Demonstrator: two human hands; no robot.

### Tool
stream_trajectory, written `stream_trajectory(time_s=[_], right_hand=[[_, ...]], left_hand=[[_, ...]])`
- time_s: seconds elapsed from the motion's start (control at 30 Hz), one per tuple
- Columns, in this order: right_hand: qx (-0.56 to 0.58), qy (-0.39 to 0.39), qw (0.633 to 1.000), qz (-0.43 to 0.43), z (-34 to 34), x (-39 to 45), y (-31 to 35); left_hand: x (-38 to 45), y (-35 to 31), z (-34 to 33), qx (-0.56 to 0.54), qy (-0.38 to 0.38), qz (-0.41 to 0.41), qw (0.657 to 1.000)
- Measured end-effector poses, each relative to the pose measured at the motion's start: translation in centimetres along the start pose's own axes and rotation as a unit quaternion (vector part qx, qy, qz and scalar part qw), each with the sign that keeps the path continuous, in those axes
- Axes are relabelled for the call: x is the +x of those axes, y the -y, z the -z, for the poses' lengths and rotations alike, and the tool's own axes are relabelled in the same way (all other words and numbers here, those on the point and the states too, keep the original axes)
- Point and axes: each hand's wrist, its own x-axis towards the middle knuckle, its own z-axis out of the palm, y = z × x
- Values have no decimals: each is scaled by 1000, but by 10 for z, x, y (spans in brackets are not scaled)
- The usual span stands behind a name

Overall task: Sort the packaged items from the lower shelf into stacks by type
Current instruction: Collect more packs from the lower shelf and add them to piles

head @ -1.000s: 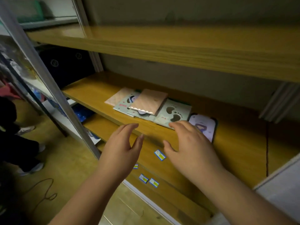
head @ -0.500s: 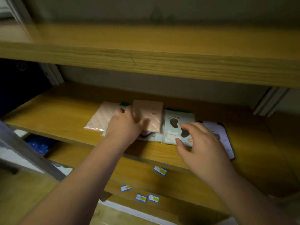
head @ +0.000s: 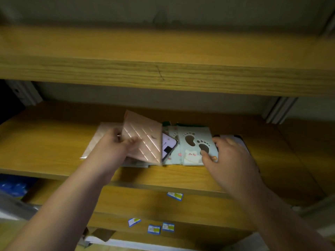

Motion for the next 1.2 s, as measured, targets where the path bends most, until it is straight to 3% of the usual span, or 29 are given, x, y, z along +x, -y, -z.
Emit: stream_trajectory(time_s=[0.27, 0.6, 0.83, 1.07, 1.2], right_hand=[[-95, 81, 992, -23, -16, 11, 11], [-113, 114, 987, -33, -27, 17, 26], [110, 103, 983, -102, -24, 21, 32], [178, 46, 973, -139, -19, 14, 30], [279, 19, 943, -181, -12, 12, 23]], left_hand=[[-23, 17, 11, -85, -3, -5, 996], [-33, 13, 10, -125, -8, -34, 992], [-36, 20, 14, -128, -6, -27, 991], [-34, 21, 8, -136, 13, -37, 990], [-36, 19, -1, -151, 6, -28, 988]])
